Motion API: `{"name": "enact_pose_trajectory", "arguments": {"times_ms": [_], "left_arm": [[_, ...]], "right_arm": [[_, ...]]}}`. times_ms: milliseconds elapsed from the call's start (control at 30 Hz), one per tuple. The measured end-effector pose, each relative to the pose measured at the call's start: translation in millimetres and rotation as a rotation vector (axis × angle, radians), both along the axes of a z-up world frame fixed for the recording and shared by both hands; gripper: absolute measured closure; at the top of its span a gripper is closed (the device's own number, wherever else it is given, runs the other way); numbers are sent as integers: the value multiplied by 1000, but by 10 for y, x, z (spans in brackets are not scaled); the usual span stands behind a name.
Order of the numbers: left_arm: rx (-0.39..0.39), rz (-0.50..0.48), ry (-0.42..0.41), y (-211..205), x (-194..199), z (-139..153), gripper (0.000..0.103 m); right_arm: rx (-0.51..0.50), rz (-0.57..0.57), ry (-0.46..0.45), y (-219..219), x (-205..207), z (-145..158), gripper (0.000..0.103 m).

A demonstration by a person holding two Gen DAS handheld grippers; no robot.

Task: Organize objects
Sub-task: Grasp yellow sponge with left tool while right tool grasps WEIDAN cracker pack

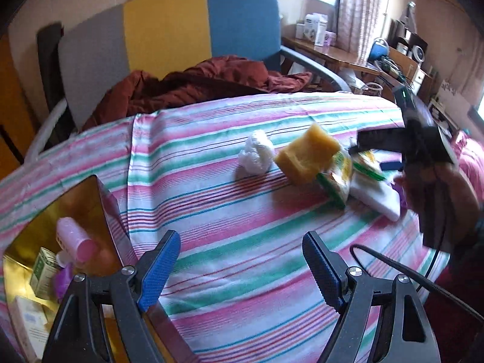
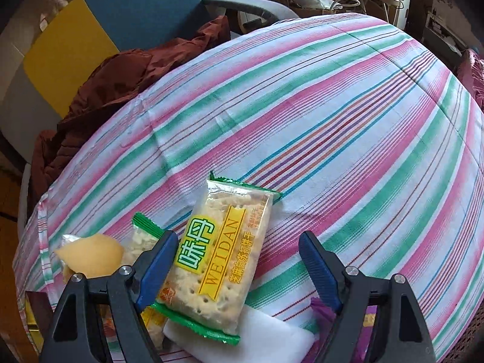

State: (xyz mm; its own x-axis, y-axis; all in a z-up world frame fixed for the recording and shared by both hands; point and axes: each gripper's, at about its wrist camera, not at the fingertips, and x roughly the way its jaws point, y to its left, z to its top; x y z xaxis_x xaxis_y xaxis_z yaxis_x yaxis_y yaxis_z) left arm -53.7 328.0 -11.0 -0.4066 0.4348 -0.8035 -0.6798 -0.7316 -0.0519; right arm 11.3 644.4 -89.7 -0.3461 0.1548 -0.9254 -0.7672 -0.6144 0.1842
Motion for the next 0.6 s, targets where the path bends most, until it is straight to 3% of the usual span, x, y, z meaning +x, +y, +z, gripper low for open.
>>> {"name": "enact_pose_trajectory", "arguments": {"times_ms": [67, 300, 500, 600], "left_arm": [[9, 26, -30, 24, -90, -30, 20], [10, 18, -61, 347, -240, -65, 21], [73, 11, -186, 735, -403, -68, 19], [113, 51, -274, 953, -532, -101, 9]], "right_arm": [[31, 36, -6, -39, -18, 49, 54], [25, 69, -27, -19, -24, 67, 55], [49, 101, -58, -58, -48, 69, 55], [40, 104, -57, -45, -35, 77, 55]]}}
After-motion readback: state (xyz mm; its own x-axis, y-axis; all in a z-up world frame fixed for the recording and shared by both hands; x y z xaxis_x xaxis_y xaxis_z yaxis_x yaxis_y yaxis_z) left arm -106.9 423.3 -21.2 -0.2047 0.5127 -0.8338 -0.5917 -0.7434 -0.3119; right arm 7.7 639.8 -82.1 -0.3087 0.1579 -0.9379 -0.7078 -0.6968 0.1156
